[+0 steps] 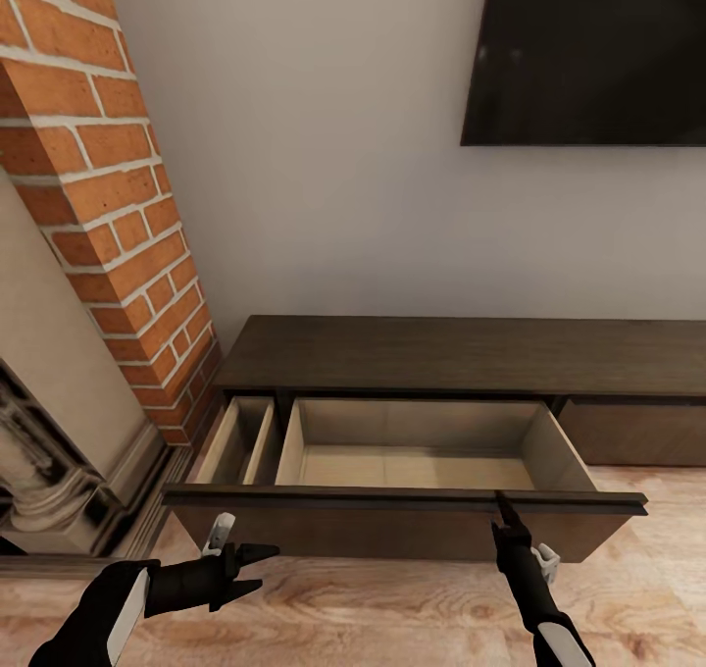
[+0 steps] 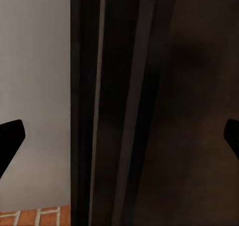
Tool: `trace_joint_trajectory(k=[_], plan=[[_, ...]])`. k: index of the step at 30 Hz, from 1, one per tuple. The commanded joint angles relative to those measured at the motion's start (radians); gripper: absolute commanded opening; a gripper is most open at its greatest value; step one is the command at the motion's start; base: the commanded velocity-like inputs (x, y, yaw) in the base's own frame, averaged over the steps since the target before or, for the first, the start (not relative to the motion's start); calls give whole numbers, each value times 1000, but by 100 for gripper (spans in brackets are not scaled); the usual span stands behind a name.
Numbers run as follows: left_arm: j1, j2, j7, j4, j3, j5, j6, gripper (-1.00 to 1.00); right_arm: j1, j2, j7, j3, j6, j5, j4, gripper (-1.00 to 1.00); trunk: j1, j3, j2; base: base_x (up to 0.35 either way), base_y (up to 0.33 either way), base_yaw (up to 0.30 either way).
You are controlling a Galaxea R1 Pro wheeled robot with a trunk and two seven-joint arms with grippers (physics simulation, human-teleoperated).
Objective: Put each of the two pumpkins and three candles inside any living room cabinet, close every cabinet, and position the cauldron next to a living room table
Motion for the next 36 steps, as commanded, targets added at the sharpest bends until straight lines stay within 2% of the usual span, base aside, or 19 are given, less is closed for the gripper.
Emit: trace_joint_trajectory(k=[1, 6, 17, 24, 28, 33, 36], plan=[[0, 0, 0, 0, 0, 0, 0, 100, 0, 0, 0, 0, 0, 0, 0, 100, 0, 0, 0, 0, 0, 0], [0, 0, 0, 0, 0, 0, 0, 100, 0, 0, -1, 0, 0, 0, 0, 100, 0, 0, 0, -28, 0, 0], [0, 0, 0, 0, 0, 0, 1, 100, 1, -3, -4, -2, 1, 1, 2, 100, 0, 0, 0, -197, 0, 0], [0, 0, 2, 0, 0, 1, 5, 100, 10, -8, -5, -1, 62, 1, 4, 100, 0, 0, 0, -22, 0, 0], [0, 2, -1, 0, 1, 4, 9, 100, 10, -8, -6, -3, 133, -2, 20, 100, -15, 13, 28, -1, 0, 0], [0, -10, -1, 0, -1, 1, 9, 100, 10, -13, -9, -6, 150, -3, 88, 100, -35, 28, 63, 0, 0, 0], [0, -17, 0, 0, -2, 0, 10, 100, 40, -24, -7, -6, 154, -7, 108, 100, -46, 38, 84, 0, 0, 0]])
